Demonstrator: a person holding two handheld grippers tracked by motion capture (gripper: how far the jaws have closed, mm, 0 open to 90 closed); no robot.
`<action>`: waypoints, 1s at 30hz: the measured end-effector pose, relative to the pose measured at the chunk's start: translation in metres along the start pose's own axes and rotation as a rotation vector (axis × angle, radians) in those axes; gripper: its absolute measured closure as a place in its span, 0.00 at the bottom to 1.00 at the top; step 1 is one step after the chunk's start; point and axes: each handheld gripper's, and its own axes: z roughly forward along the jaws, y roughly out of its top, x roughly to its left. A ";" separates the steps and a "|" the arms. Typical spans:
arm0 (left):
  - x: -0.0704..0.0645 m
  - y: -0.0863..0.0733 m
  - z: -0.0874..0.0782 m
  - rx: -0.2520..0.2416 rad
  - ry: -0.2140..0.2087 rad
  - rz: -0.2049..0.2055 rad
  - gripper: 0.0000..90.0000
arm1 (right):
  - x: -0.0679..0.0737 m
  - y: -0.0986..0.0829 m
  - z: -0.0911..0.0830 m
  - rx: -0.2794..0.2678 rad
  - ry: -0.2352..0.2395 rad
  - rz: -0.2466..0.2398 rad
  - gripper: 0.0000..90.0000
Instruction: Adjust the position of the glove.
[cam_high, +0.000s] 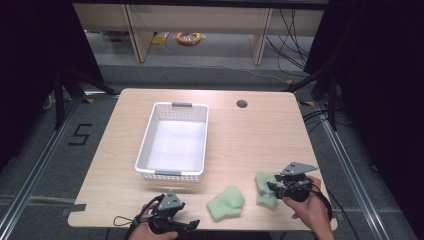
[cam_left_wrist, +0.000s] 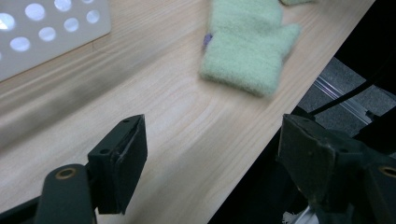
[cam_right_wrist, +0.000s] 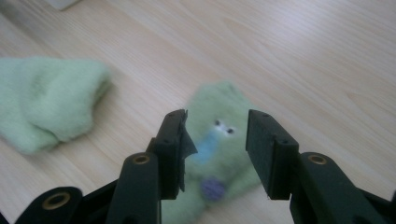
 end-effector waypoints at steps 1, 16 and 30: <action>0.000 0.001 0.001 -0.004 0.001 0.001 0.26 | -0.004 -0.002 0.001 -0.001 0.002 -0.022 0.65; -0.002 0.009 0.007 0.003 -0.012 0.014 0.26 | -0.007 -0.005 0.021 0.003 0.095 -0.105 0.64; -0.004 0.009 0.011 0.004 -0.013 0.003 0.26 | -0.016 -0.010 0.045 0.074 0.146 -0.114 0.66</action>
